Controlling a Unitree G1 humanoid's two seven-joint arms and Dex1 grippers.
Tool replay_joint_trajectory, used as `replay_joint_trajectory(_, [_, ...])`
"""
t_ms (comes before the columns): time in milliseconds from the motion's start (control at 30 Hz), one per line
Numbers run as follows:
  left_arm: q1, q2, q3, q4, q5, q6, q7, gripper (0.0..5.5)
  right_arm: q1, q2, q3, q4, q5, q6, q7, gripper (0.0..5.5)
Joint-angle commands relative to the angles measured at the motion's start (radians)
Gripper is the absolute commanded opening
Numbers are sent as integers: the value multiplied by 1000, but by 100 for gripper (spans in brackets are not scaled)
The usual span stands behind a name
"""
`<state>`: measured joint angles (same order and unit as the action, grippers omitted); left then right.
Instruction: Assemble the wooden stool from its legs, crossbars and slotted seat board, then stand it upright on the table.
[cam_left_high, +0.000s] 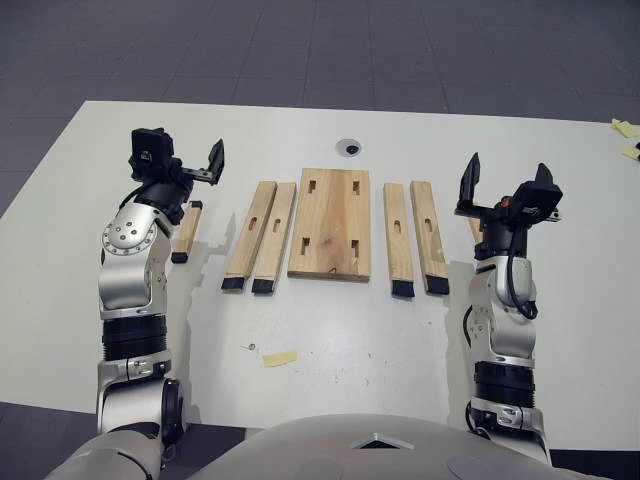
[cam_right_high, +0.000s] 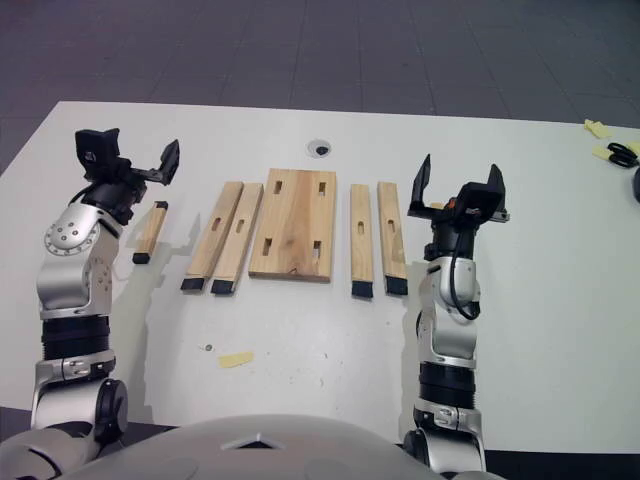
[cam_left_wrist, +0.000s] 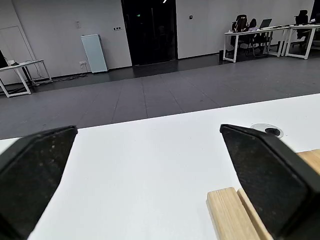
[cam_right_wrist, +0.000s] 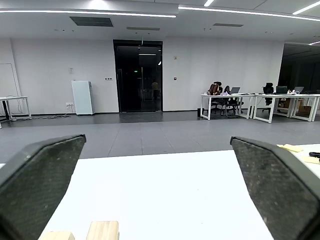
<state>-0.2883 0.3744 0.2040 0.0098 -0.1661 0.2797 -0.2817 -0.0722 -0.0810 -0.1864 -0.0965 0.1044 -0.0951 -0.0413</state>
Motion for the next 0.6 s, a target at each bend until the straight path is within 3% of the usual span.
replay_joint_trajectory(33, [110, 76, -49, -6, 59, 136, -30, 530, 4, -13, -8, -11, -4, 18, 3, 540])
replay_joint_trajectory(400, [183, 119, -73, 60, 34, 355, -122, 530, 34, -18, 6, -54, -25, 40, 13, 540])
replay_joint_trajectory(600, [205, 192, -118, 23, -29, 543, -238, 428, 53, 2, 15, -66, -38, 36, 1, 540])
